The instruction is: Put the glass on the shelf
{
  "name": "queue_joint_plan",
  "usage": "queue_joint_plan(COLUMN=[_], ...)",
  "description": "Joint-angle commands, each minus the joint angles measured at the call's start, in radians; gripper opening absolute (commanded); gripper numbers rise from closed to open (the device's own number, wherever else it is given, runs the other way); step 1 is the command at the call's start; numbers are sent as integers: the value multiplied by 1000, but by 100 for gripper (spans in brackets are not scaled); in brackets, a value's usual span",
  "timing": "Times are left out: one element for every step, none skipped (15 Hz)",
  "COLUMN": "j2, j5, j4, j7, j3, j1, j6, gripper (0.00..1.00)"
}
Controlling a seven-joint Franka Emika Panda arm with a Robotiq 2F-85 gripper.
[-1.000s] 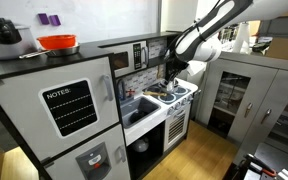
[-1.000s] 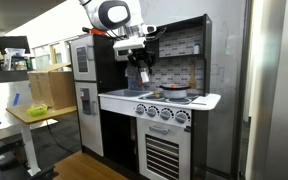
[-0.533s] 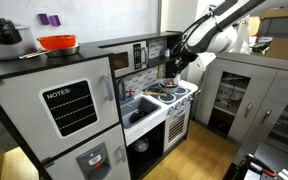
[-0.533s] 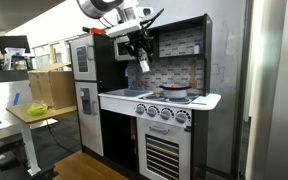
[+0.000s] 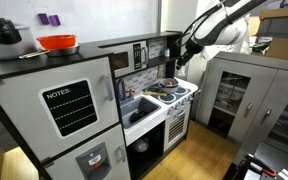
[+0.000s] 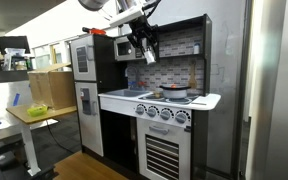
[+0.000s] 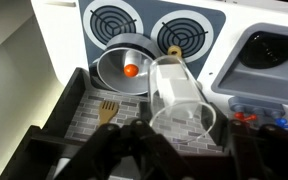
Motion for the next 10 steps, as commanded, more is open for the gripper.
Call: queue_joint_plan(j2=[-9, -10, -12, -12, -9, -4, -1, 12, 21, 31], j5=[85, 96, 102, 108, 115, 119, 147, 182, 234, 291], j4=[26, 41, 59, 76, 99, 124, 148, 174, 200, 227], j7=[-86, -100, -115, -127, -141, -151, -182, -222, -275, -332], j3=[-10, -16, -22, -29, -37, -46, -55, -64, -73, -82], j1=[-1, -4, -9, -11, -13, -14, -12, -12, -11, -11], j6=[-24, -36, -49, -57, -68, -81, -97, -105, -124, -150], gripper=[31, 31, 31, 31, 31, 31, 31, 31, 31, 31])
